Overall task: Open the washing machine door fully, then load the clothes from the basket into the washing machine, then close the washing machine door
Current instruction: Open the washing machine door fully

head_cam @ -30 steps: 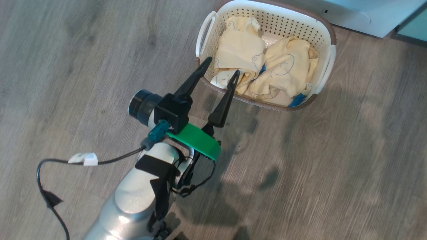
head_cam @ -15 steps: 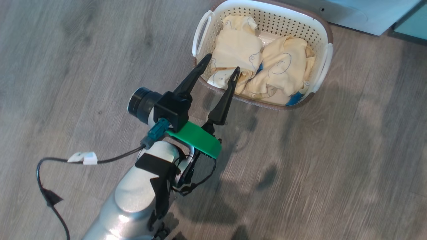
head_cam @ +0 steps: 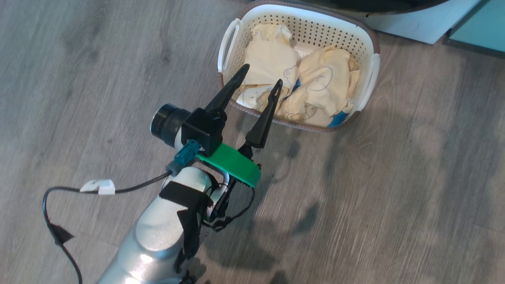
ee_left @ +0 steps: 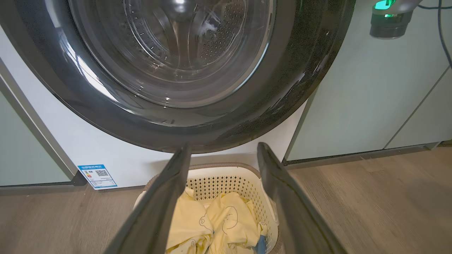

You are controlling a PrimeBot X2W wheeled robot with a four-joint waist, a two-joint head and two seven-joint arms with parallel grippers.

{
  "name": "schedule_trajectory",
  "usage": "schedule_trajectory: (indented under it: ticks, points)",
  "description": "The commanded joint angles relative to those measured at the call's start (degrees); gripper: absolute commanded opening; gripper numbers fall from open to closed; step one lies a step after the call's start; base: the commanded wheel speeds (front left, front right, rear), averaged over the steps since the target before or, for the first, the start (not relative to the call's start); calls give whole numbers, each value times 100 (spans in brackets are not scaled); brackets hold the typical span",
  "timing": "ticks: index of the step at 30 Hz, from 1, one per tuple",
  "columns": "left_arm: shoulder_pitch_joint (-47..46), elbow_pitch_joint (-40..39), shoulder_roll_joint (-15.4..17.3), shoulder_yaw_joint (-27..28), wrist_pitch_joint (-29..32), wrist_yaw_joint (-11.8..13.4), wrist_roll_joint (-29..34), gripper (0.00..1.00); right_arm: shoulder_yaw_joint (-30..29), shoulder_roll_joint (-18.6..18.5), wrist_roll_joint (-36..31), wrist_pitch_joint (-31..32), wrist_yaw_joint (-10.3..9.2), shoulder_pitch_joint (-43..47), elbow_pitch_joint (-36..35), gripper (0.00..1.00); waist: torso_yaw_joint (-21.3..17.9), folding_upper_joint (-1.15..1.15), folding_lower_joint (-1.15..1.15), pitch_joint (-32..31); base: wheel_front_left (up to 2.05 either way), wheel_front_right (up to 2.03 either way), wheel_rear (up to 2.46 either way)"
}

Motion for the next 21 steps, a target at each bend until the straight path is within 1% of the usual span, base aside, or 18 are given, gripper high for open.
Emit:
schedule_trajectory:
  ticks: [1,7,21]
  points:
    - [-62,-136,91,234,-35,21,22,100,46,218,31,138,-15,-8,-295,0,-27,0,0,-34,0,0,0]
    - [23,-97,91,243,-35,10,-9,100,71,340,155,440,-15,422,-686,0,-61,0,0,-191,0,0,0]
    - [282,29,91,337,-35,-71,27,100,99,545,426,875,-15,1490,-1498,0,-91,0,0,-617,0,0,0]
